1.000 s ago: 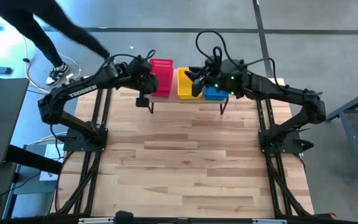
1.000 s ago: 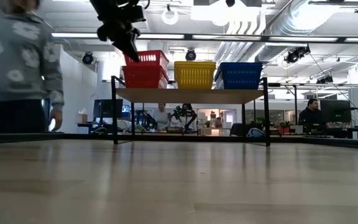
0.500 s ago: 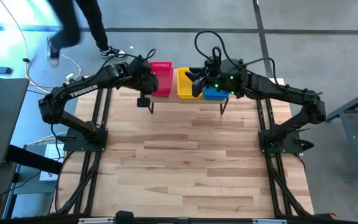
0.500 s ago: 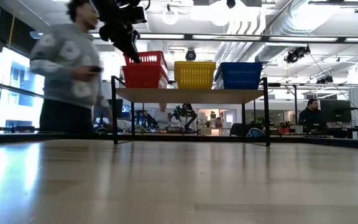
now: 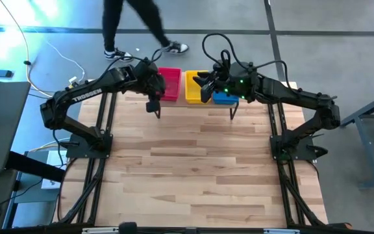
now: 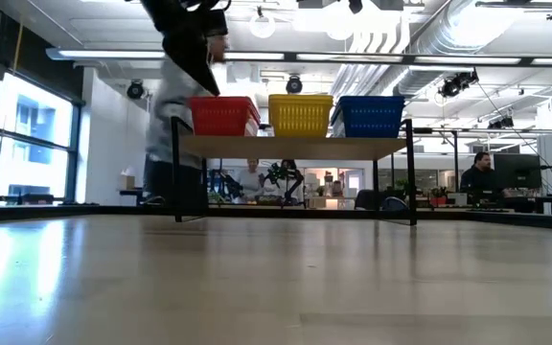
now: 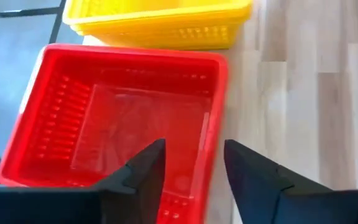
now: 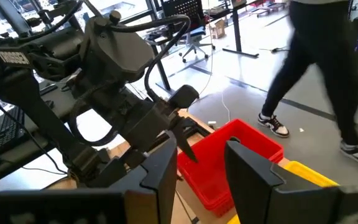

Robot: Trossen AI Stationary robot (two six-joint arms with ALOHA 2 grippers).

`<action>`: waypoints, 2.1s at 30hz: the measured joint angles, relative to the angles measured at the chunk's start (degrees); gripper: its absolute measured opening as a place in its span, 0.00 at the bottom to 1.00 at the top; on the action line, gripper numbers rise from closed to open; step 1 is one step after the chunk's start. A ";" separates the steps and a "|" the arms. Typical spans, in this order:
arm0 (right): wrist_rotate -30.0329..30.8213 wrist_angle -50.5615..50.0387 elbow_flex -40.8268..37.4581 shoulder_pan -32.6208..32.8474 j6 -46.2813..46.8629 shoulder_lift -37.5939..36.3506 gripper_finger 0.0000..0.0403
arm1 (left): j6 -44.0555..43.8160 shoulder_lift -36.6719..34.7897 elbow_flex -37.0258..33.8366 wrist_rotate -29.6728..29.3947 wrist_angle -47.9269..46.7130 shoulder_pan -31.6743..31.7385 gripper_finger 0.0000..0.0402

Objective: Stack baskets on shelf by color
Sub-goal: Stack the red basket on top of the red basket on the shelf, then return to Home Position

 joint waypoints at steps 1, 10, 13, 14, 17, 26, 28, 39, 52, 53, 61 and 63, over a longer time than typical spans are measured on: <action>-0.06 -0.10 0.00 0.02 0.02 0.00 0.29 | 0.00 -0.21 0.00 0.29 -0.29 -0.17 0.40; -1.71 -0.28 0.00 0.02 0.43 0.02 0.29 | -3.27 -4.55 0.00 -0.87 -0.34 -2.68 0.44; -2.84 -0.28 0.00 0.04 0.46 0.02 0.29 | -7.63 -7.42 0.00 -0.71 -0.93 -3.09 0.43; -2.86 -0.28 0.00 0.04 0.46 0.02 0.29 | -9.21 -8.48 0.00 -0.30 -1.23 -3.26 0.43; -2.92 -0.29 0.00 0.04 0.47 0.01 0.29 | -14.20 -12.11 -0.71 2.94 -1.10 -3.64 0.42; -2.93 -0.76 0.00 1.80 0.23 -0.11 0.29 | -24.79 -28.81 -18.19 3.48 12.03 -9.60 0.39; -2.96 -0.76 0.00 2.21 0.34 -0.11 0.29 | -27.35 -32.74 -22.63 3.24 15.44 -10.93 0.39; -3.75 -1.43 0.00 2.86 2.28 -3.17 0.29 | -38.21 -51.82 -44.01 -4.43 29.65 -18.29 0.39; -9.93 -2.90 0.00 3.08 0.32 -15.81 0.29 | -42.47 -67.54 -63.79 -8.17 46.36 -24.60 0.39; -10.09 -3.50 0.00 3.08 -0.69 -17.01 0.29 | -42.62 -68.16 -65.24 -8.26 47.79 -24.86 0.39; -8.92 -14.17 -0.96 3.08 -6.24 -26.33 0.29 | -47.11 -69.26 -74.99 -8.52 56.96 -25.21 0.39; -8.55 -13.98 -3.77 3.08 -7.30 -29.49 0.29 | -48.12 -69.26 -76.96 -8.31 58.39 -25.21 0.39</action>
